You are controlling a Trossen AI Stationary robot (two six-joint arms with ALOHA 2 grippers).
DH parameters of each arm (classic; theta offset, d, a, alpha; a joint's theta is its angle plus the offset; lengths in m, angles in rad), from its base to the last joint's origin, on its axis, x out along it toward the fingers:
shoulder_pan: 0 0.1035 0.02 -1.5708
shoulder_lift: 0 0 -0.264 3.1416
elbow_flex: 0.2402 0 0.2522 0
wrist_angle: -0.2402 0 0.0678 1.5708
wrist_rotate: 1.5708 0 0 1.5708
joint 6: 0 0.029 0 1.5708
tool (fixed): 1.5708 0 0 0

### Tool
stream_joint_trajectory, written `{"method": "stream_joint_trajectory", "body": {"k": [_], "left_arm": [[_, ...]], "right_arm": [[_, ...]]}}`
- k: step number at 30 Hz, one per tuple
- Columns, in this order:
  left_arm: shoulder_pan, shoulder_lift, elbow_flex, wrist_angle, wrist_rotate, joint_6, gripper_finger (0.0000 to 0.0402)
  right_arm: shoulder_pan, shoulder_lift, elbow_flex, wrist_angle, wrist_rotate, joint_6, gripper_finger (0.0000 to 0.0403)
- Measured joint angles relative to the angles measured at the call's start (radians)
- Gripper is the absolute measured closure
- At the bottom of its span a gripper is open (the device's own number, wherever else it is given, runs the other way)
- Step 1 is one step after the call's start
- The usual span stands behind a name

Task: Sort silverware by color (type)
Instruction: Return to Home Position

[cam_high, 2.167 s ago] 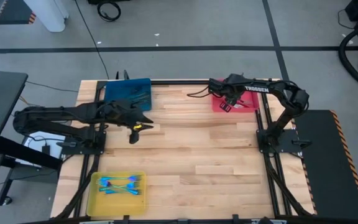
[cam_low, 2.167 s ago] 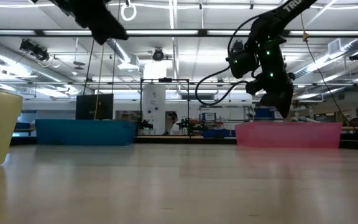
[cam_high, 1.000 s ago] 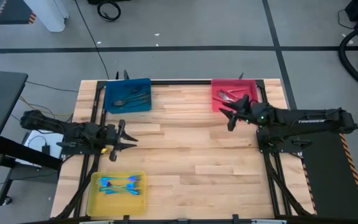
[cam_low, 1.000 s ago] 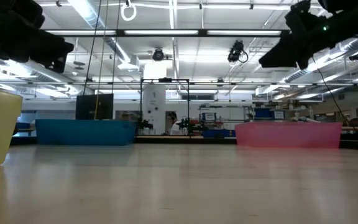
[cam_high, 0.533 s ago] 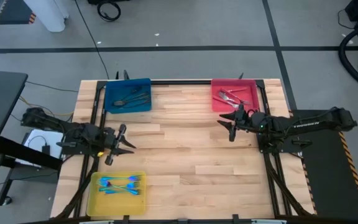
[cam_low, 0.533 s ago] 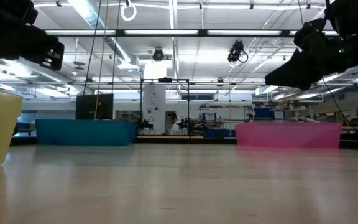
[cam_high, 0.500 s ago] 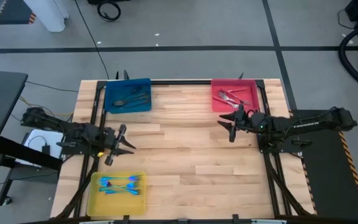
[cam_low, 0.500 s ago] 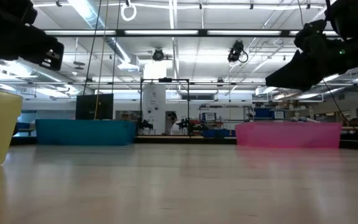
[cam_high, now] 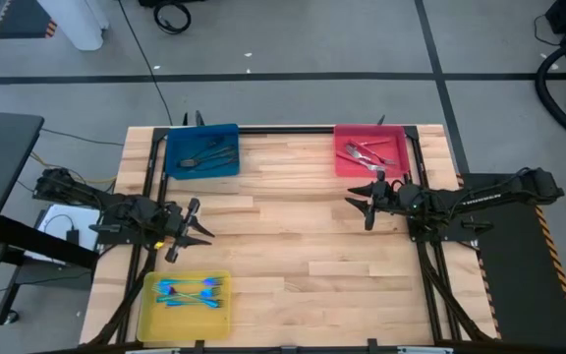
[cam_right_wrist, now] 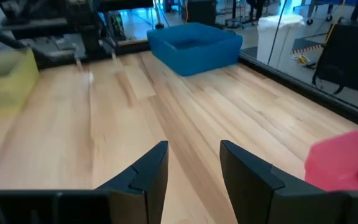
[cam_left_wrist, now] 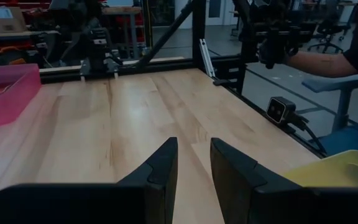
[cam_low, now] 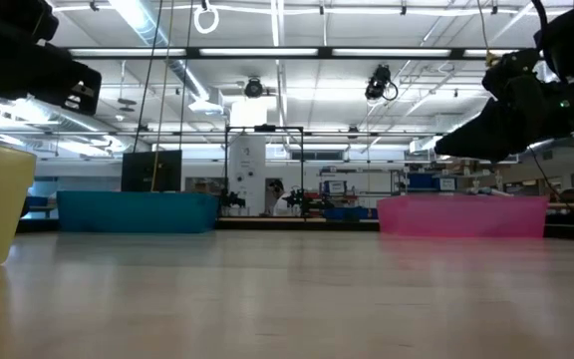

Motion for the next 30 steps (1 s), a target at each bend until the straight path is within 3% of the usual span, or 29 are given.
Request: {"method": "stream_joint_trajectory", "body": {"k": [9, 18, 30], "left_arm": [[0.000, 0.000, 0.000, -0.044, 0.000, 0.015, 0.0306], [0.000, 0.000, 0.000, -0.191, -0.001, -0.007, 0.0306], [0.000, 0.000, 0.001, -0.193, -0.001, -0.064, 0.0306]], "right_arm": [[-0.001, 0.001, -0.008, -0.009, 0.006, -0.004, 0.0249], [-0.006, 0.006, -0.008, -0.028, 0.049, -0.026, 0.0249], [-0.006, -0.010, -0.008, -0.027, 0.049, -0.026, 0.0249]]}}
